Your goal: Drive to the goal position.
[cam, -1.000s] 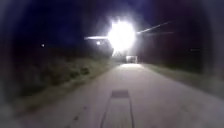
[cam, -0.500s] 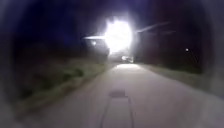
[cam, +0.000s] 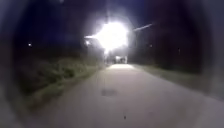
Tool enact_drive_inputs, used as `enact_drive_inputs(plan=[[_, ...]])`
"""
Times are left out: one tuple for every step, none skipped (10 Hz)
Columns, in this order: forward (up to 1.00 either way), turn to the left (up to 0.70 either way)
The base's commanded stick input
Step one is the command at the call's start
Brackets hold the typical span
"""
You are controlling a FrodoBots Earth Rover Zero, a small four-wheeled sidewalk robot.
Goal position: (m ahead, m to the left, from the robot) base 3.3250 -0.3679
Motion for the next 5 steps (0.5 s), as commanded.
enact_drive_inputs(plan=[[1.0,-0.25],[1.0,-0.15],[1.0,0.0],[1.0,0.0],[1.0,0.0]])
